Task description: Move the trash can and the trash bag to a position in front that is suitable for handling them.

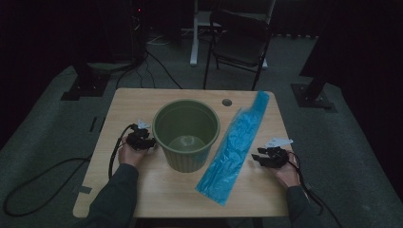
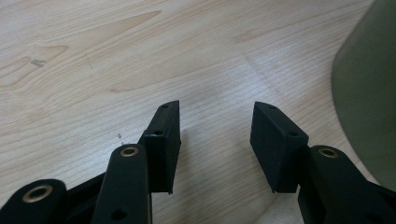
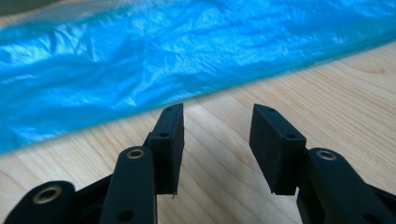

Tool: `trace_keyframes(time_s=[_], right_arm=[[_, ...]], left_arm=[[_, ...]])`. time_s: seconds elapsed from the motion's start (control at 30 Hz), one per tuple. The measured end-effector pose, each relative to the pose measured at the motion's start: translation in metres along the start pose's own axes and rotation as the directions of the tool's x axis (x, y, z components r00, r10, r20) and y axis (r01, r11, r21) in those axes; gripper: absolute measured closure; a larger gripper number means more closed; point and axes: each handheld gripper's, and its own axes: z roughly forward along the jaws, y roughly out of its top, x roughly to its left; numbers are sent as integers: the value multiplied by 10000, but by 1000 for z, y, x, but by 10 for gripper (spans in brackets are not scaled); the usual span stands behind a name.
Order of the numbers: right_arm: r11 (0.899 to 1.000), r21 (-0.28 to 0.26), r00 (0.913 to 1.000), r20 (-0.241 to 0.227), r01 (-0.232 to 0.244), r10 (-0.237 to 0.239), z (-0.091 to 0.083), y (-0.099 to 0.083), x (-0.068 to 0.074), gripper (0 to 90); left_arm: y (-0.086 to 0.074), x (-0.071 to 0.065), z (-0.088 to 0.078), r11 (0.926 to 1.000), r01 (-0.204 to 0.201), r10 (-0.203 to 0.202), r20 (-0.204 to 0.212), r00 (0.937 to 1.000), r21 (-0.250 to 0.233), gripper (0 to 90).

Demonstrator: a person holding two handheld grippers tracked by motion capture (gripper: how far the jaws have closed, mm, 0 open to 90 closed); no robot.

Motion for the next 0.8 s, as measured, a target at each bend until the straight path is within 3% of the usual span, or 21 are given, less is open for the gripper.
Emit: trace_keyframes(time_s=[0.13,0.17,0.3,0.57,0.6,0.8], right_arm=[[9998,-195,9999,-120,-15,13,-2,5,3,545],[9993,-381,9997,-230,-27,18,-3,10,8,545],[9989,-460,9995,-306,68,-82,-2,16,12,545],[9982,-453,9971,-625,401,-429,5,31,25,545],[9974,-422,9955,-726,582,-611,10,39,30,544],[9965,-584,9929,-994,601,-657,19,55,38,548]], left_arm=[[0,-1,0,10000,-16,16,39,10000,-24,531],[3,-3,-3,9996,118,-109,375,9992,-240,531],[5,-7,-6,9989,65,-42,501,9987,-455,530],[9,-12,-11,9969,17,36,684,9977,-784,530],[10,-13,-11,9962,54,13,764,9971,-868,528],[12,-18,-13,9950,-66,160,938,9955,-998,528]])
